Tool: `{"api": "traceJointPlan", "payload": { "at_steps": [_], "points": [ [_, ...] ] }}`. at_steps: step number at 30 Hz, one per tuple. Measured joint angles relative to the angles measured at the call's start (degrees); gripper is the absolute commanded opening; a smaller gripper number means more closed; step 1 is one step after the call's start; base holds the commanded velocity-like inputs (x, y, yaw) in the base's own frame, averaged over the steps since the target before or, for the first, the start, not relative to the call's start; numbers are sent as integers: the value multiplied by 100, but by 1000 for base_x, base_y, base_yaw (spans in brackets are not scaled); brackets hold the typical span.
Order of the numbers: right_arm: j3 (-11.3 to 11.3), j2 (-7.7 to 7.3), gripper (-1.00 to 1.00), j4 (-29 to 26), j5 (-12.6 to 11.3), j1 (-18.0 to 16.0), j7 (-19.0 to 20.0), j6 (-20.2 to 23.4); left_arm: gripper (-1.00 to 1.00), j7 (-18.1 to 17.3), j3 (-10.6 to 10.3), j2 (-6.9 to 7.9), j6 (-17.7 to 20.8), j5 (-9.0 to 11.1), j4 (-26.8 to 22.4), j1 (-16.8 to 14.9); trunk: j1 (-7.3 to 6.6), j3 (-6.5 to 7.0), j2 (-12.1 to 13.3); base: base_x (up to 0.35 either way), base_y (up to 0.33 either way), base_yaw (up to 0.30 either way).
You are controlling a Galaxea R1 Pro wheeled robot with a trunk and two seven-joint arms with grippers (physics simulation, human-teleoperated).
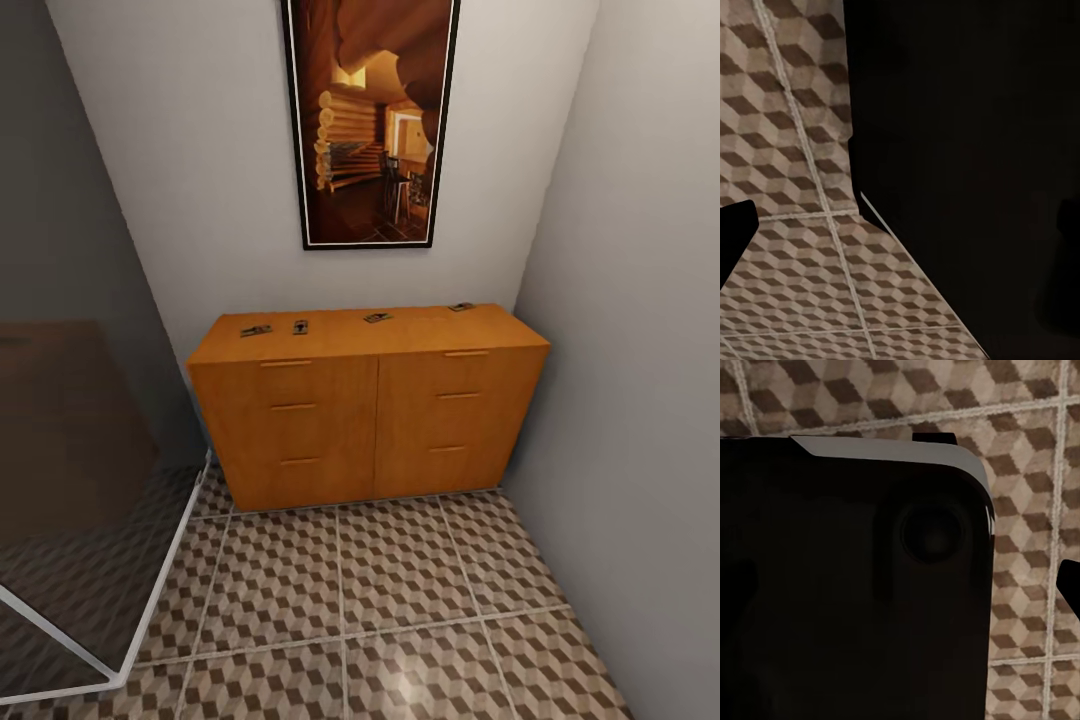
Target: Take the four mousetraps from the cabinet in the bathroom and place them on the bathroom floor. Make sure all four end up on the same floor surface, and ensure that at least two of them are either under or directly next to the same bathroom sink.
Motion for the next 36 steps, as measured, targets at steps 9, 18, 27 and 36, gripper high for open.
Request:
{"api": "traceJointPlan", "payload": {
  "at_steps": [9,18,27,36],
  "points": [
    [23,-60,100,10,34,33,36,-32,100,-29,-12,34,-30,-29,32,33,0,0,0,0,0,0],
    [34,-240,100,302,144,259,80,-120,100,-273,-27,296,-317,-189,324,331,0,0,0,0,0,0],
    [-3,-281,100,192,105,-35,54,-293,100,-277,-26,450,-473,-158,102,564,0,0,0,0,0,0],
    [-148,-478,100,-99,52,-107,176,-147,100,-272,-27,369,-457,-146,-189,470,0,0,0,0,0,0]
  ]
}}
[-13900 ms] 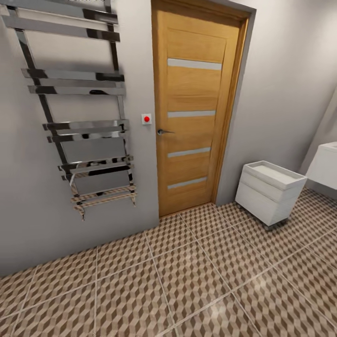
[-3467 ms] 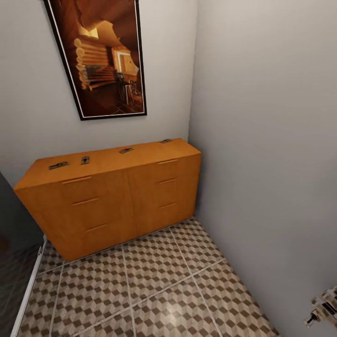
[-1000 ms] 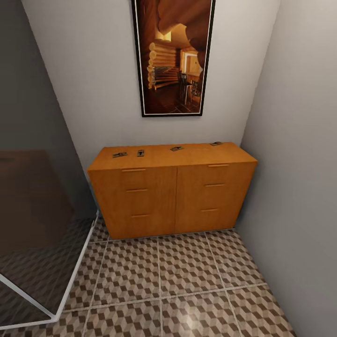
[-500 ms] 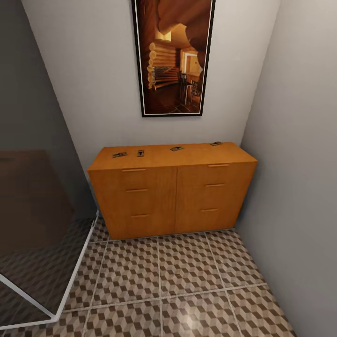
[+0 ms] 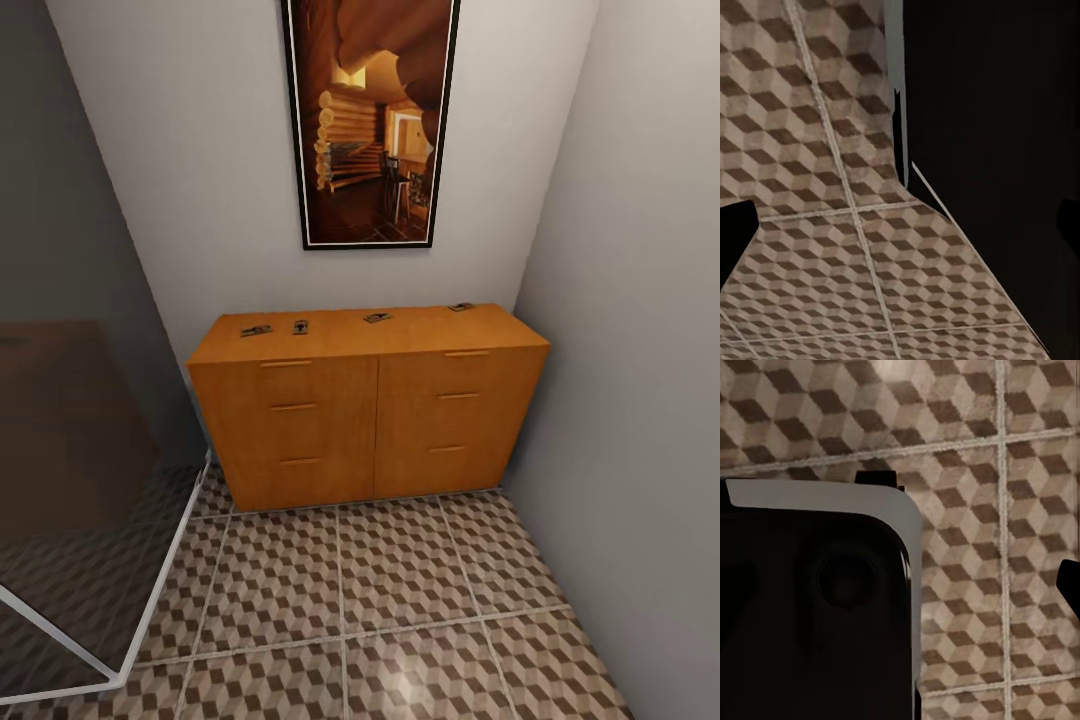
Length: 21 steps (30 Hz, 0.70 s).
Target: Take the four mousetraps from the cabinet in the bathroom and place them on the bathroom floor. Make sure all four end up on the same floor surface, and ensure that at least two of them are either under or directly next to the same bathroom sink.
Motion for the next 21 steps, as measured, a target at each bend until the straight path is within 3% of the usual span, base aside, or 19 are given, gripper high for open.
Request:
{"api": "traceJointPlan", "payload": {
  "at_steps": [9,21],
  "points": [
    [-169,-49,100,-291,-88,-29,275,288,100,10,8,-114,265,53,-293,-284,0,0,0,0,0,0],
    [-141,-4,100,-677,-64,-33,660,671,100,35,3,-252,629,390,-676,-480,0,0,0,0,0,0]
  ]
}}
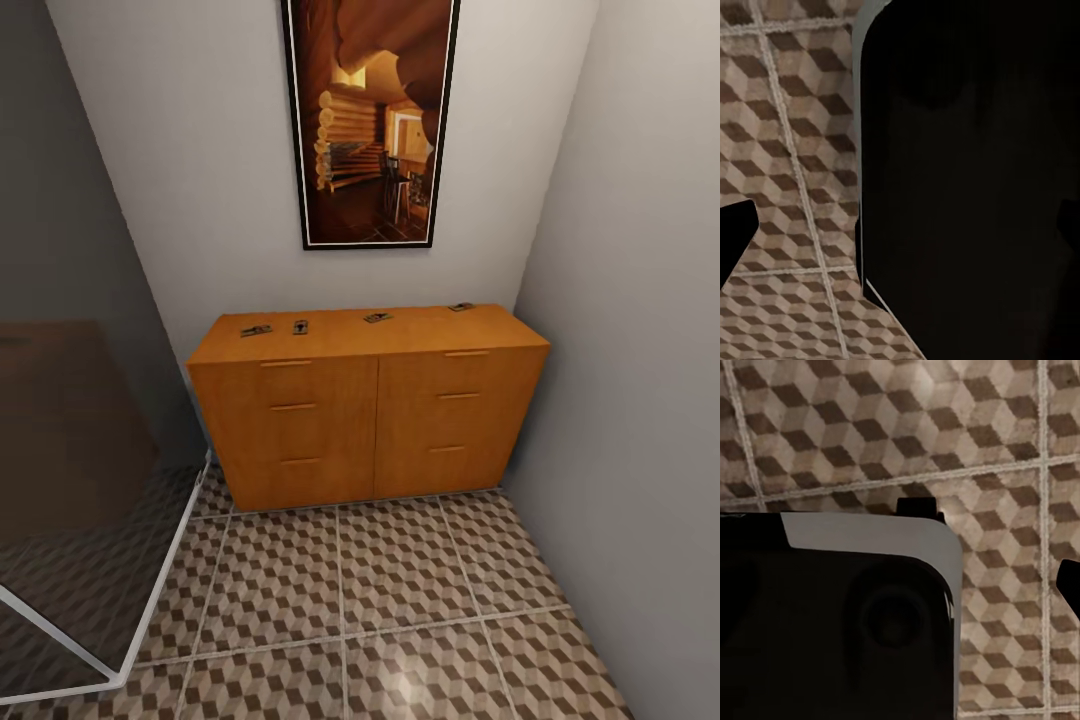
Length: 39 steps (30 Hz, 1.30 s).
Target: Take the four mousetraps from the cabinet in the bathroom and place them on the bathroom floor. Make sure all four end up on the same floor surface, and ensure that at least two of them are either under or directly next to the same bathroom sink.
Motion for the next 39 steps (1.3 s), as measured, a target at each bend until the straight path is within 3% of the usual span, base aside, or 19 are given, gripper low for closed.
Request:
{"api": "traceJointPlan", "payload": {
  "at_steps": [9,12,13,14,15,16,17,18,20,27,34,39],
  "points": [
    [8,20,100,-291,-68,-152,287,286,100,11,-8,-290,261,269,-293,-293,0,1,0,0,0,0],
    [13,97,100,-389,-120,-250,195,383,100,7,-10,-387,357,314,-389,-392,0,1,0,0,0,0],
    [5,188,100,-1433,-147,-299,163,2362,100,-7,-19,-429,2381,319,-1565,-369,0,-1,0,0,0,0],
    [-14,239,100,-2581,-156,-821,155,4068,100,-16,-24,-445,4357,321,-3010,-757,0,-1,1,0,0,0],
    [-24,287,100,-3965,-180,-1488,145,4384,100,-12,-27,-467,5167,327,-4467,-1611,1,2,1,0,0,0],
    [-29,332,100,-5551,-186,-1694,137,4539,100,-12,-27,-497,5216,336,-5987,-2495,1,4,2,0,0,0],
    [-30,375,100,-7022,-201,-1887,133,4694,100,-10,-29,-530,5233,341,-6895,-3106,-1,5,0,0,0,0],
    [-33,414,100,-7243,-197,-2054,133,4842,100,-9,-32,-563,5246,341,-6900,-3356,0,4,1,0,0,0],
    [-27,476,100,-7249,-203,-2382,133,5109,100,-10,-36,-621,5263,325,-6904,-2644,0,1,1,0,0,0],
    [-33,573,100,-7272,-423,-3185,181,5587,100,-43,-40,-694,5246,340,-6924,-3151,0,2,1,0,0,0],
    [-45,562,100,-7296,-725,-3484,187,5700,100,-71,-63,-737,5232,352,-6943,-3554,0,2,1,0,0,0],
    [-46,573,100,-7305,-787,-3585,185,5707,100,-84,-257,-771,5240,358,-6952,-3682,0,2,1,0,0,0]
  ]
}}
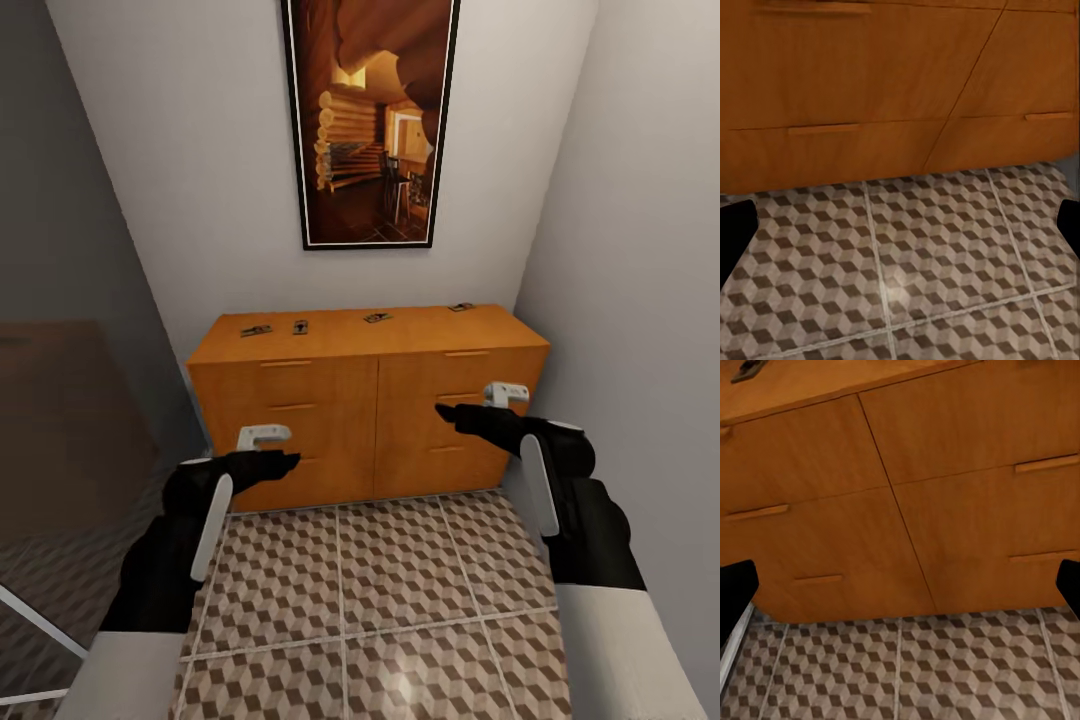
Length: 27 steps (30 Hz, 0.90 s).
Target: Take the four mousetraps from the cabinet in the bathroom and place them on the bathroom floor. Make sure all four end up on the same floor surface, and ensure that at least two of them are either under or directly next to the same bathroom sink.
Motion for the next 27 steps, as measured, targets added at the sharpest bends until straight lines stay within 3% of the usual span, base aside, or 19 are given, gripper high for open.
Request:
{"api": "traceJointPlan", "payload": {
  "at_steps": [17,21,27],
  "points": [
    [16,-13,100,-56,-33,-51,19,6,100,1,-927,-22,11,1,-3,-36,0,0,0,0,0,0],
    [17,-13,100,-58,-33,-51,23,4,100,-5,-1065,-28,6,9,-4,-37,-1,0,0,61,0,0],
    [17,-18,100,-64,-30,-52,55,2,100,13,-1092,-28,-21,18,-8,-57,-3,0,0,238,0,0]
  ]
}}
